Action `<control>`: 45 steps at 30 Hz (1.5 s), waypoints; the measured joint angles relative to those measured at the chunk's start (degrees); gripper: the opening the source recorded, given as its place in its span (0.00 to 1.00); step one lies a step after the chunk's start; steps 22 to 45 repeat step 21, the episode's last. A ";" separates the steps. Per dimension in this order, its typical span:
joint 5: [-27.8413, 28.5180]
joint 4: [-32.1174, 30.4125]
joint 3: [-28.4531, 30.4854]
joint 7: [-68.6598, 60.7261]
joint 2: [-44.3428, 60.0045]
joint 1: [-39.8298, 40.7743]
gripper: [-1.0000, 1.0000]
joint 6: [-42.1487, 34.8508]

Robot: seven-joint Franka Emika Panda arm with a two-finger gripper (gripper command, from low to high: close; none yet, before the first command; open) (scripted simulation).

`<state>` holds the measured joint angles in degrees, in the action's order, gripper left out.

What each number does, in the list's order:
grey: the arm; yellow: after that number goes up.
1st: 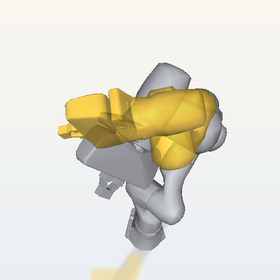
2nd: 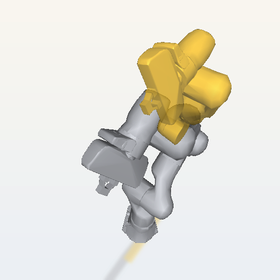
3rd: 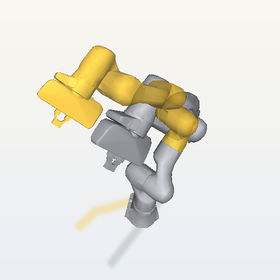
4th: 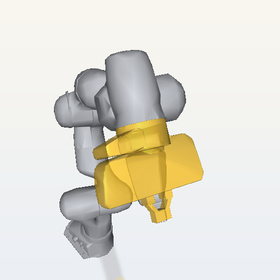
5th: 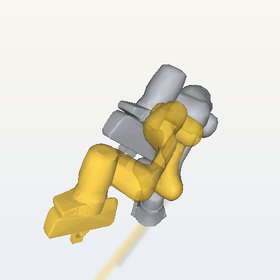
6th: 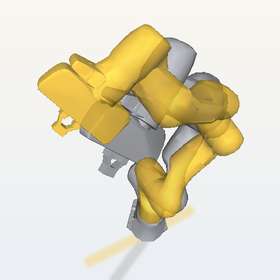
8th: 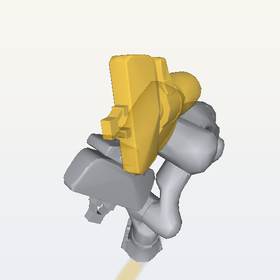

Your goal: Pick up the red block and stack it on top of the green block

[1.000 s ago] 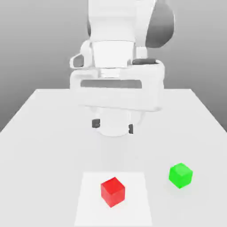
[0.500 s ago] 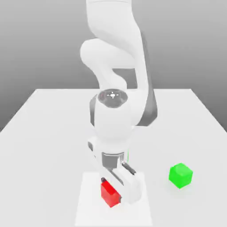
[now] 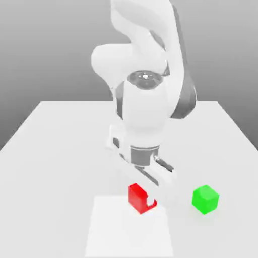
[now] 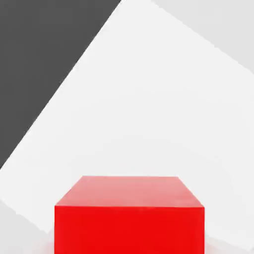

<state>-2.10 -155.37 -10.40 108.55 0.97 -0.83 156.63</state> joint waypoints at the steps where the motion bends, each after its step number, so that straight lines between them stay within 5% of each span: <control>1: -0.51 -0.21 -0.82 1.88 -0.66 -1.43 0.00 -0.40; 11: -1.79 -2.27 -8.45 22.99 -5.95 -13.35 0.00 -3.56; 17: 7.33 -1.92 -6.13 31.15 4.06 -14.71 0.00 5.61; 18: 8.87 -1.86 -5.30 32.28 5.72 -15.25 1.00 7.09; 45: 8.87 -1.86 -5.30 32.28 5.72 -15.25 1.00 7.09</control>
